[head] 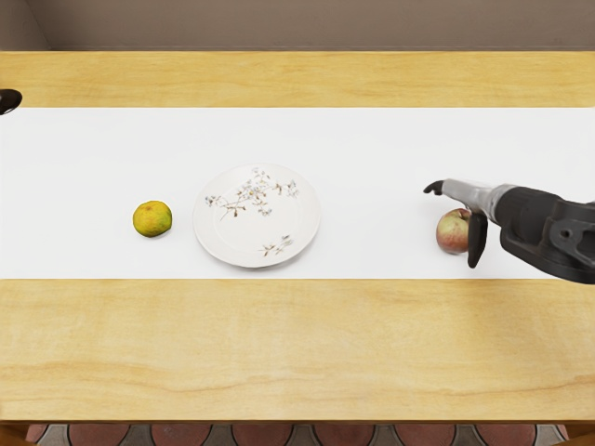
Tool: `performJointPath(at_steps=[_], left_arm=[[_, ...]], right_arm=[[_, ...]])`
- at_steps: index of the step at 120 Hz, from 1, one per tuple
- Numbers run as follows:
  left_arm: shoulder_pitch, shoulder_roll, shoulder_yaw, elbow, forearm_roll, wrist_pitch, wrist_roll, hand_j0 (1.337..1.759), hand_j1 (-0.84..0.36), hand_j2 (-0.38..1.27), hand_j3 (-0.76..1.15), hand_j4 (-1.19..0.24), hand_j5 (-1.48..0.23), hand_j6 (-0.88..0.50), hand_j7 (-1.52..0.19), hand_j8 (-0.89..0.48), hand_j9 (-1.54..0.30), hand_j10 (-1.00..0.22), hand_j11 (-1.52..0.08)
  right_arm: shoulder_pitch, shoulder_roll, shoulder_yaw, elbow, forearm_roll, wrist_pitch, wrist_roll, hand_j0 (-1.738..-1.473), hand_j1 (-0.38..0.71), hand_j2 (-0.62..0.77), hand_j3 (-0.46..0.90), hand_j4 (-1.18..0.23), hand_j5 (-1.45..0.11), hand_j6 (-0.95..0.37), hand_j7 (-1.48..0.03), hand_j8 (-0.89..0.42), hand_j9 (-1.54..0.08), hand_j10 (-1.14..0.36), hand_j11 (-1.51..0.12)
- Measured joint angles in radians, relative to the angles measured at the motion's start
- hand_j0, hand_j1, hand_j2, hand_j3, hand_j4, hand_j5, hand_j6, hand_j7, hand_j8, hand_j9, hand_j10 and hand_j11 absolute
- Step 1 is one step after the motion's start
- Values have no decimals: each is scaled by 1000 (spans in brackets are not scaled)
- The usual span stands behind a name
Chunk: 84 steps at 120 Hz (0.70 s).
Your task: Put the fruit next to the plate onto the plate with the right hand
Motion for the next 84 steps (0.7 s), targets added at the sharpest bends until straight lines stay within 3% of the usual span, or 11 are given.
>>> performJointPath(at_steps=[84], left_arm=[[0, 0, 0, 0, 0, 0, 0, 1658, 55, 49, 0, -245, -318, -245, -318, -245, -318, -245, -318]], right_arm=[[-12, 33, -2, -9, -19, -2, 0, -1657, 104, -64, 0, -398, -522, -403, -516, -400, -520, -399, -519]])
